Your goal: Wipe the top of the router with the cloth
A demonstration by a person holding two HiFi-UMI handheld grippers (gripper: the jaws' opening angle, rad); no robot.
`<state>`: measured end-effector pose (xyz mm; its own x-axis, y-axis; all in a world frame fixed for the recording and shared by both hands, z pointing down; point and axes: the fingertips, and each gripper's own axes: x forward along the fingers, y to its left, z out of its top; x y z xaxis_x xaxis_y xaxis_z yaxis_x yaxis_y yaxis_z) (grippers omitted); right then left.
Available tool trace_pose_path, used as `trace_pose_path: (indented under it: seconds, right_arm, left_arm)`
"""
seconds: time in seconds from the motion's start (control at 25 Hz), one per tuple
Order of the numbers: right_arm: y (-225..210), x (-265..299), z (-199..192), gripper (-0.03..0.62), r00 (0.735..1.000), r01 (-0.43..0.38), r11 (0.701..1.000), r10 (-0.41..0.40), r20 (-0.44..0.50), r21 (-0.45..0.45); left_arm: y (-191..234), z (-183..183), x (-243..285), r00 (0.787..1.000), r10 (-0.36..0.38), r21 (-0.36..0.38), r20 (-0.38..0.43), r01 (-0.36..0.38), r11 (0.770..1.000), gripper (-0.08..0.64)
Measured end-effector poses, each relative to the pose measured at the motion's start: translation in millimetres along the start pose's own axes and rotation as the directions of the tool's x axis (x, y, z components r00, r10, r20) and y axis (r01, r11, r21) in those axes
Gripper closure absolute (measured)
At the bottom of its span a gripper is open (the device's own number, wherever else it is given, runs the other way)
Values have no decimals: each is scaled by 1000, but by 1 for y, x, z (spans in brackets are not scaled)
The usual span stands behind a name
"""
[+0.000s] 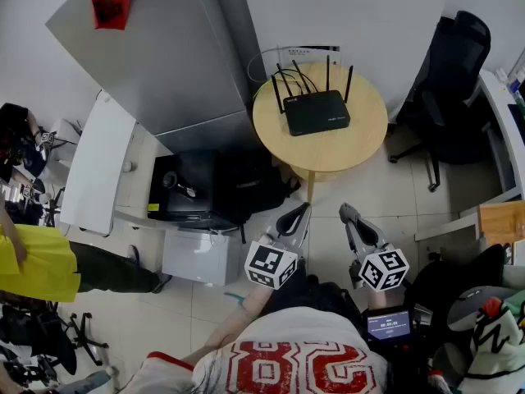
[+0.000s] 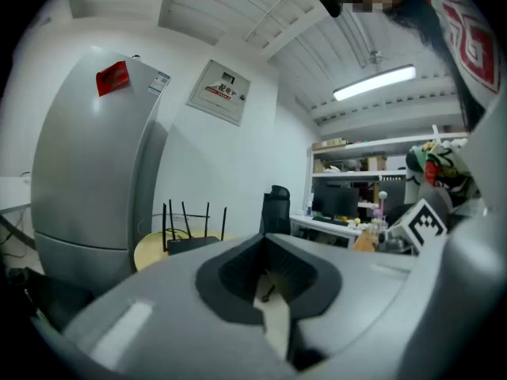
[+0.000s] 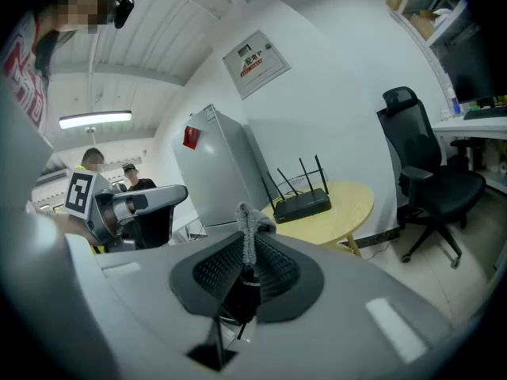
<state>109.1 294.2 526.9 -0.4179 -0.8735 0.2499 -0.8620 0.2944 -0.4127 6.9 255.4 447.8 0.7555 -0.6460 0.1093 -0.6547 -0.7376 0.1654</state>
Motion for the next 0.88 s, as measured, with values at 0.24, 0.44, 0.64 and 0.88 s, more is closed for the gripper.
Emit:
trace_pose_path:
  seconds: [0.24, 0.44, 0.64, 0.88]
  right_arm:
    - [-20, 39, 6, 554, 1000, -7, 1000, 7, -25, 7]
    - [-41, 98, 25, 554, 999, -11, 1000, 11, -41, -3]
    - [-60, 174, 77, 554, 999, -9, 999, 7, -46, -38]
    - [-59, 247, 121, 554, 998, -39, 995, 34, -52, -97]
  left_arm:
    - [34, -3, 34, 1000, 15, -19, -2, -15, 1000, 555]
    - [81, 3, 82, 1000, -3, -32, 3, 3, 999, 555]
    - [150, 36, 130, 999, 3, -40, 40, -2, 999, 555]
    - [210, 61, 165, 998, 9, -58, 57, -5, 998, 555]
